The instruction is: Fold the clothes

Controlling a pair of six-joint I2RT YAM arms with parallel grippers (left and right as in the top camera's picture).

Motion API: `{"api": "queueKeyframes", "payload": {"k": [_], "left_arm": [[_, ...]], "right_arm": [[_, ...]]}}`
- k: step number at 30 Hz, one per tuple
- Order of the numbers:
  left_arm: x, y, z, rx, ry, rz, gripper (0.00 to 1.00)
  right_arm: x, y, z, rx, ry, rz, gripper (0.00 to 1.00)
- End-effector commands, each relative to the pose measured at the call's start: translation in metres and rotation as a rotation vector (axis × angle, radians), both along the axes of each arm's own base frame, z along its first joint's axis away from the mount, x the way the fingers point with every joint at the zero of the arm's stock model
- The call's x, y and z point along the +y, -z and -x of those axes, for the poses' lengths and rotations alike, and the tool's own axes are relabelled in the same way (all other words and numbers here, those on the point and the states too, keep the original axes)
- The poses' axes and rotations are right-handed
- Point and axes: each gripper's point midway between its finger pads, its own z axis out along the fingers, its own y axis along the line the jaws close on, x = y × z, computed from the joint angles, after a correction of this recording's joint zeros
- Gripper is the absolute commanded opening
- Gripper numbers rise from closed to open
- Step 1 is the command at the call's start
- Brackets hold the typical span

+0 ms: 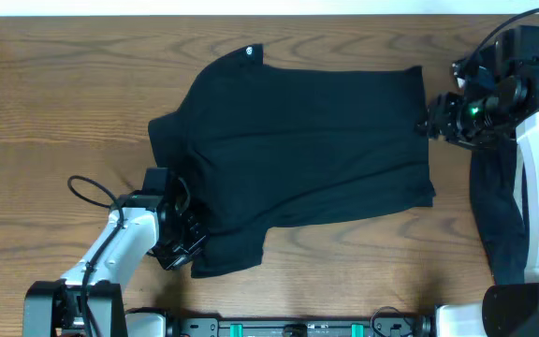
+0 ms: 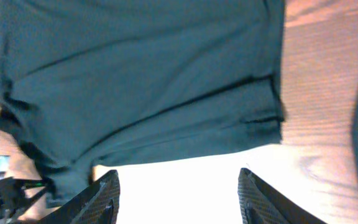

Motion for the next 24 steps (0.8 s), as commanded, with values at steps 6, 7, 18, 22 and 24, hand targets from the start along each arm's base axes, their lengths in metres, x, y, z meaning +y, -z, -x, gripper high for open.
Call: {"api": "queueKeyframes", "payload": {"k": [6, 7, 18, 22, 24], "left_arm": [[0.008, -0.021, -0.014, -0.103, 0.033, -0.05, 0.06], [0.012, -0.025, -0.017, -0.123, 0.033, -0.072, 0.06], [0.028, -0.063, -0.029, -0.32, 0.017, -0.161, 0.06], [0.028, -0.073, -0.033, -0.377, 0.012, -0.158, 0.06], [0.027, -0.078, -0.033, -0.401, 0.01, -0.157, 0.06]], "right_arm": [[-0.023, 0.03, 0.019, 0.12, 0.105, 0.134, 0.61], [-0.022, 0.037, 0.023, 0.142, 0.113, 0.13, 0.6], [-0.008, 0.134, 0.065, 0.342, 0.18, 0.053, 0.51], [0.012, 0.161, 0.063, 0.297, 0.121, -0.061, 0.52], [0.014, 0.173, 0.064, 0.282, 0.119, -0.073, 0.52]]}}
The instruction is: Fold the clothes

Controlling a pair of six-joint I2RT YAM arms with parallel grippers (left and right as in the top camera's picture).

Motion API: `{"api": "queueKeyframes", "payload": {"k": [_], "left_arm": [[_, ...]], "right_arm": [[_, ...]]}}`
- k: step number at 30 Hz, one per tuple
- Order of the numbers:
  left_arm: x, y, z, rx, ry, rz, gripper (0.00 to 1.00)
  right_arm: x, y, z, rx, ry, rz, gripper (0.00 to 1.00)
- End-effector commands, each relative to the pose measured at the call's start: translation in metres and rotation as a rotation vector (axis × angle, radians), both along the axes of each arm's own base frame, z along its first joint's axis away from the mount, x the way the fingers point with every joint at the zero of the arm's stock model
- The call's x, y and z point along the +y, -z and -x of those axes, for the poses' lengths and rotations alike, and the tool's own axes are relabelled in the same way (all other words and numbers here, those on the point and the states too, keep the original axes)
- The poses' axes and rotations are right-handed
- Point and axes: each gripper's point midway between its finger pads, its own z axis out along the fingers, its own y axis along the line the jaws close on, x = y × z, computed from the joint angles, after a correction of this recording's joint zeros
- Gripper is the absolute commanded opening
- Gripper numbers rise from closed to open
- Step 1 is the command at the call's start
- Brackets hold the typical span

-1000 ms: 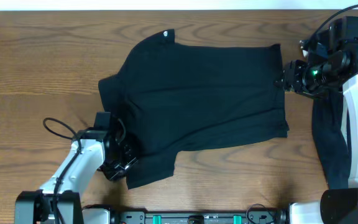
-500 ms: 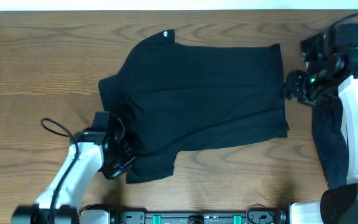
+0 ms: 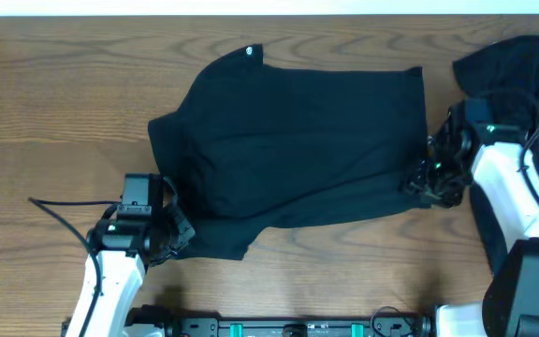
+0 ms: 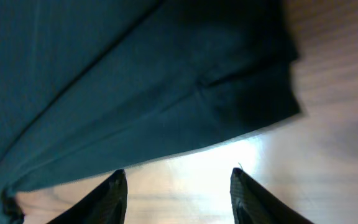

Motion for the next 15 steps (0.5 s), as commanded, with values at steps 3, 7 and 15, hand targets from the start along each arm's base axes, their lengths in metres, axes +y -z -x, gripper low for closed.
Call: {"api": "queueKeyframes", "payload": {"k": [3, 7, 15], "left_arm": [[0.005, -0.018, -0.009, -0.089, 0.0, -0.027, 0.06], [0.004, -0.023, -0.009, -0.115, 0.0, -0.026, 0.06], [0.005, -0.023, -0.008, -0.111, 0.018, -0.032, 0.06]], "right_arm": [[0.017, 0.023, 0.007, -0.031, -0.019, -0.079, 0.51], [0.02, 0.036, 0.002, -0.085, -0.018, -0.092, 0.47], [0.019, 0.044, -0.004, -0.132, -0.02, -0.088, 0.46]]}}
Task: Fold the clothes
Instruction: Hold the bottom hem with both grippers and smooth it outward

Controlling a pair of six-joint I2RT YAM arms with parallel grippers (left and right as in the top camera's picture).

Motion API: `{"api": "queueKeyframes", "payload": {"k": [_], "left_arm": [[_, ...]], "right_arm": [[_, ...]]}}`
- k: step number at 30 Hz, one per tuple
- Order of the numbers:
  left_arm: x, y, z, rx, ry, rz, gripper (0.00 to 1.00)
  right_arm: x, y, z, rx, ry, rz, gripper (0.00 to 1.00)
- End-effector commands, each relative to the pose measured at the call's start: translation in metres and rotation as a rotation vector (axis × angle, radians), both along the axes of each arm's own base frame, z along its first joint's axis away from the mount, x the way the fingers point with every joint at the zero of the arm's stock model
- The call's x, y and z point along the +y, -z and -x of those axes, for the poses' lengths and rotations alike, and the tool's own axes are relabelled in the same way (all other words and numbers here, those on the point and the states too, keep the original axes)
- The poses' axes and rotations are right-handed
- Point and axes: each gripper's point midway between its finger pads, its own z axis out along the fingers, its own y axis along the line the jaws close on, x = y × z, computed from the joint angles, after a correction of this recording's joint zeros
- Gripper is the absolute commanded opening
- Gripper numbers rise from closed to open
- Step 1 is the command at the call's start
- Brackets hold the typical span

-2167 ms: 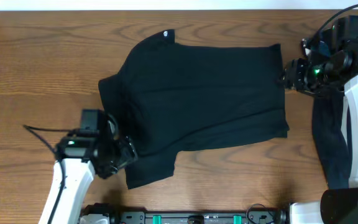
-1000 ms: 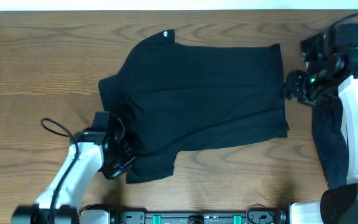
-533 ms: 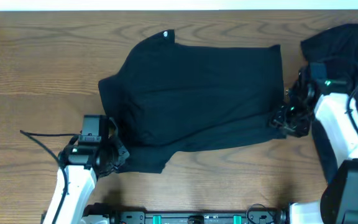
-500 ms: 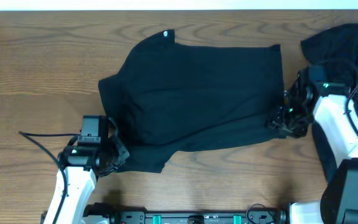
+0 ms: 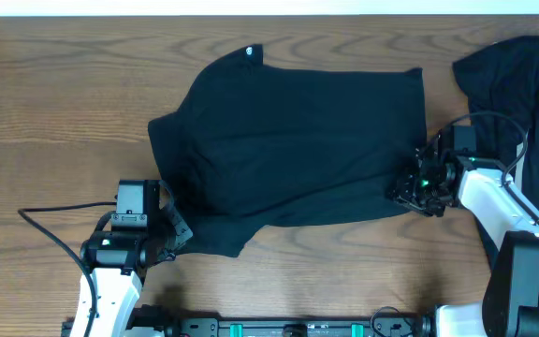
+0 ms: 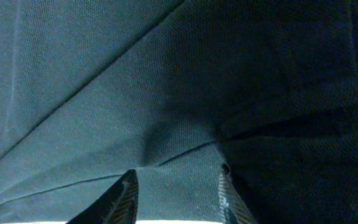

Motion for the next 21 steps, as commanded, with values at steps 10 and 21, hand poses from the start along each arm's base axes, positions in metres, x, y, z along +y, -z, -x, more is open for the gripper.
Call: {"api": "queueKeyframes", "payload": {"k": [10, 21], "left_arm": [[0.003, -0.005, 0.003, 0.007, 0.014, -0.025, 0.06], [0.003, -0.004, 0.007, 0.024, 0.015, -0.026, 0.06]], "right_arm": [[0.008, 0.005, -0.016, -0.049, 0.029, -0.019, 0.48], [0.031, 0.034, -0.001, 0.049, -0.058, -0.002, 0.17]]}}
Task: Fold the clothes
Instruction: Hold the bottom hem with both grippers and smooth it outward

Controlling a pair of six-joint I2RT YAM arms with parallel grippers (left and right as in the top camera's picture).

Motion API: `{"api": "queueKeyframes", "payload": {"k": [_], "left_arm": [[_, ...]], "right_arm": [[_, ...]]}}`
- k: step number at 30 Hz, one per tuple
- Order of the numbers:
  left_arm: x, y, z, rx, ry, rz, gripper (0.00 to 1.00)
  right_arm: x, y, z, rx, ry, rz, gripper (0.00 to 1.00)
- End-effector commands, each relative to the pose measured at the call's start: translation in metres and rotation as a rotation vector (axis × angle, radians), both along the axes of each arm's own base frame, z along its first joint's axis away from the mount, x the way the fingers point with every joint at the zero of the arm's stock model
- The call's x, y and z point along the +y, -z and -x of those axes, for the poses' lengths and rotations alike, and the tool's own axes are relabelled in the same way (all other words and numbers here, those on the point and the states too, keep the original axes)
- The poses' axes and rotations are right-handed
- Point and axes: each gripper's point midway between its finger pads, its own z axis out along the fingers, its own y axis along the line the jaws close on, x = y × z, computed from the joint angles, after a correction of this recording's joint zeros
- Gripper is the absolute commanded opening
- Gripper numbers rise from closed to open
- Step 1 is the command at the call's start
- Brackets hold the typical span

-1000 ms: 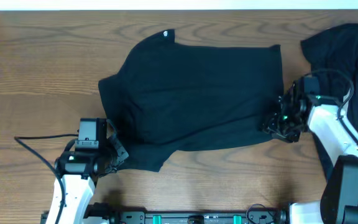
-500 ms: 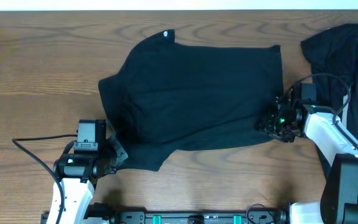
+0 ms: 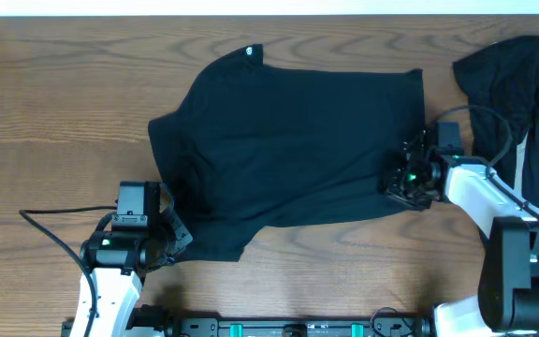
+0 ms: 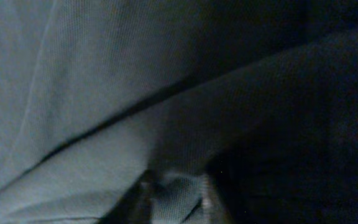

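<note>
A black T-shirt [image 3: 298, 140] lies spread flat on the wooden table, its collar toward the left. My right gripper [image 3: 399, 185] sits on the shirt's lower right corner. In the right wrist view its fingertips [image 4: 205, 190] stand close together, and my right gripper [image 4: 174, 194] has a fold of the dark fabric [image 4: 104, 124] pinched between them. My left gripper [image 3: 168, 239] rests at the shirt's lower left edge. How its jaws stand does not show from overhead.
A second dark garment [image 3: 508, 65] lies heaped at the far right of the table, partly under the right arm. A black cable [image 3: 50, 217] loops over the wood left of the left arm. Bare wooden table [image 3: 54, 103] surrounds the shirt.
My right gripper has shifted slightly left onto the shirt's corner, and its jaws have narrowed from wide apart to nearly together with fabric between them. The left arm has not moved.
My right gripper was open beside the shirt's upper right corner, with the left on the lower left flap. Then the right hung open over the lower right hem; the left stood further left and the flap lay shorter. The right then pressed open into the cloth, and now pinches it.
</note>
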Motion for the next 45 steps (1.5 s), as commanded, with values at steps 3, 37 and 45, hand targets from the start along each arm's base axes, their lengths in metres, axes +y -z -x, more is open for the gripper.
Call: {"api": "queueKeyframes", "payload": {"k": [3, 37, 45], "left_arm": [[0.003, -0.008, -0.005, -0.027, 0.012, -0.022, 0.07], [-0.011, -0.017, 0.004, 0.009, 0.055, 0.053, 0.07], [-0.011, -0.017, 0.004, 0.008, 0.059, 0.052, 0.07]], "right_arm": [[0.005, 0.021, 0.021, 0.093, -0.028, 0.038, 0.01], [-0.02, -0.083, 0.053, -0.107, -0.072, 0.189, 0.09], [-0.02, -0.075, 0.06, -0.063, -0.098, 0.193, 0.42]]}}
